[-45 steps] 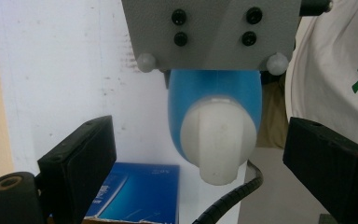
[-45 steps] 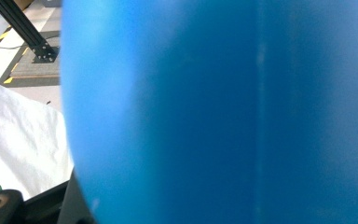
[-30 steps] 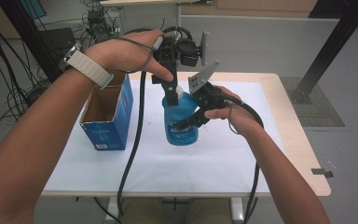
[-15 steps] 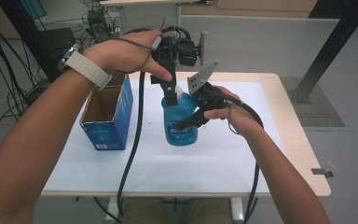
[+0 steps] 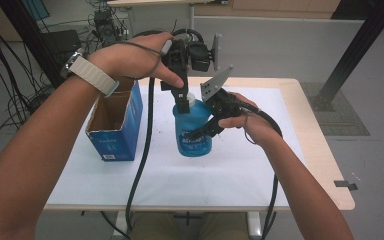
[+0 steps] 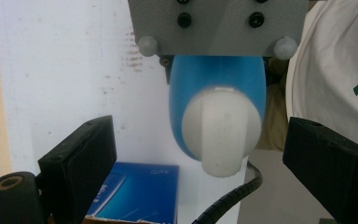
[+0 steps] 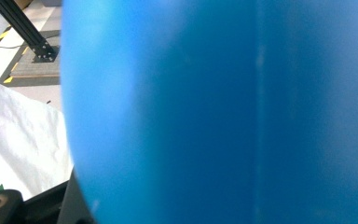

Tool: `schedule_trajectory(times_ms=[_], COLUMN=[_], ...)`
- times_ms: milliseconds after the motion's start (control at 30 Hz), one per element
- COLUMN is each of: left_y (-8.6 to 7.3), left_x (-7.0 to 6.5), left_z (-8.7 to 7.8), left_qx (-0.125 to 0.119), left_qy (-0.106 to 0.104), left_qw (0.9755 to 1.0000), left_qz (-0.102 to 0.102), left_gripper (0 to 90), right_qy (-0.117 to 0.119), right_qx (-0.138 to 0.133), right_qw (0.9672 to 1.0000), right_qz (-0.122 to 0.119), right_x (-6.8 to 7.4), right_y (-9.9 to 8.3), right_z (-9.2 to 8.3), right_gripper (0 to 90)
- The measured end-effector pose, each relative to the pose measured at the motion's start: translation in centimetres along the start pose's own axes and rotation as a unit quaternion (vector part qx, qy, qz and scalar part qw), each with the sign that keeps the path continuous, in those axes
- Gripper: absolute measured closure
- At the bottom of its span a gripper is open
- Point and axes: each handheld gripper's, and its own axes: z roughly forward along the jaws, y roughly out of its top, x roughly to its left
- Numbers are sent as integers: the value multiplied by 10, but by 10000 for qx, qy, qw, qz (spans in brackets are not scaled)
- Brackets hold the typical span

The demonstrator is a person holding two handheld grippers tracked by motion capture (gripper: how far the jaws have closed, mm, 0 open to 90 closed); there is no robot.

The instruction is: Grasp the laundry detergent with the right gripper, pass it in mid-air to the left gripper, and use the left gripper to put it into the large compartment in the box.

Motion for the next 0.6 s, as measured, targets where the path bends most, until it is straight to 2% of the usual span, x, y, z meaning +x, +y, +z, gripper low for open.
schedule_trajectory(times_ms=[433,600], left_y=[-1,-1], left_x=[0,0], left_z=[0,0], left_qx=[-14,-12], left_qy=[-2,-9], left_qw=[10000,10000], left_qz=[5,-8], left_gripper=[101,102], right_qy=[-18,48], right_qx=[11,23], right_qw=[10000,10000], right_qz=[4,17], right_x=[0,-1], right_y=[0,-1], right_z=[0,0], right_gripper=[431,431])
